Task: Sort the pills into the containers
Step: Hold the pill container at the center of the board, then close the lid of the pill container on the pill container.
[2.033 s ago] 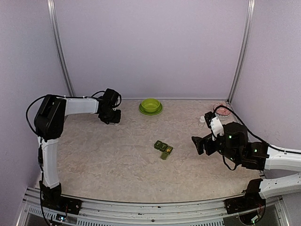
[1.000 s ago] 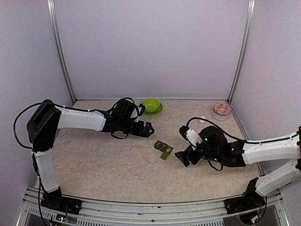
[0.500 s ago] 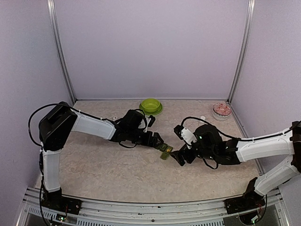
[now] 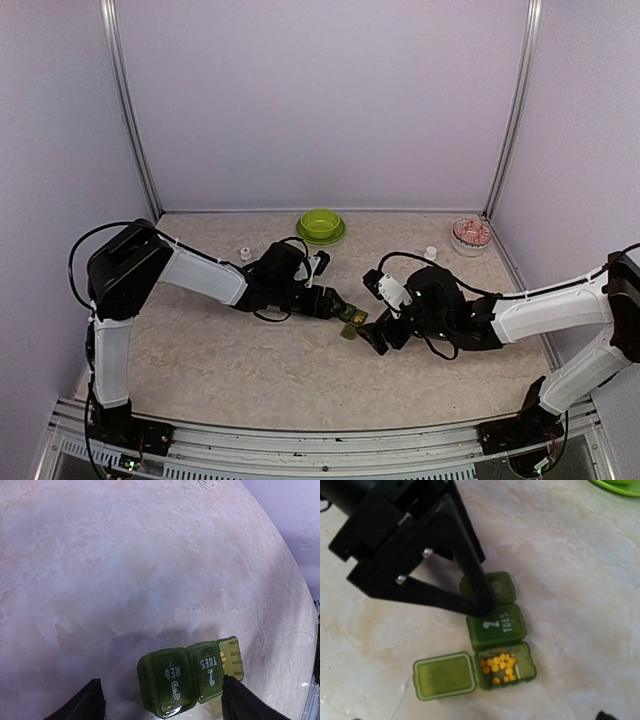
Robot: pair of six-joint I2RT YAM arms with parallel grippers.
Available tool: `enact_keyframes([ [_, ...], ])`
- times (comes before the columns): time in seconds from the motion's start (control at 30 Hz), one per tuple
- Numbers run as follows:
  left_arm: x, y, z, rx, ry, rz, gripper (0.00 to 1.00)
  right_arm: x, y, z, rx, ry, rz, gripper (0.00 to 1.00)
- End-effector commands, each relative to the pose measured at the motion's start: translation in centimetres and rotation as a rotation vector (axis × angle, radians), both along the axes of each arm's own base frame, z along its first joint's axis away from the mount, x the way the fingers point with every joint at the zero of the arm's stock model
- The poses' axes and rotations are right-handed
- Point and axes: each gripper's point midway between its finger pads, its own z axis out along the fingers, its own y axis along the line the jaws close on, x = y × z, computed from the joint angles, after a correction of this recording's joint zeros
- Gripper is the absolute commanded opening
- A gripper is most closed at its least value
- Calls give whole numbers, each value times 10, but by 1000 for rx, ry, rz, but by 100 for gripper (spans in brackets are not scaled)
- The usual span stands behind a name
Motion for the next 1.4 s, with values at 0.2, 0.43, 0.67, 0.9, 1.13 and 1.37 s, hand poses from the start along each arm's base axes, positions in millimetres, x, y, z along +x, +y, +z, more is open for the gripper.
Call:
enact_keyframes([
  [0.2, -3, 4, -26, -17, 36, 10, 68, 12, 16, -22, -118, -88, 51, 100],
  [0.43, -2, 9, -40, 25, 57, 39, 62, 20, 22, -38, -198, -91, 32, 100],
  [0.67, 1, 14, -49, 67, 55, 65, 53, 20, 27, -32, -170, -90, 41, 100],
  [0.9, -1, 12, -53, 98, 44, 56, 49, 19, 26, -25, -164, -95, 39, 100],
  [1.13, -2, 13, -54, 129, 30, 52, 49, 20, 24, -17, -163, -108, 31, 100],
  [1.37, -5, 14, -56, 138, 37, 40, 50, 17, 23, -10, -150, -111, 38, 100],
])
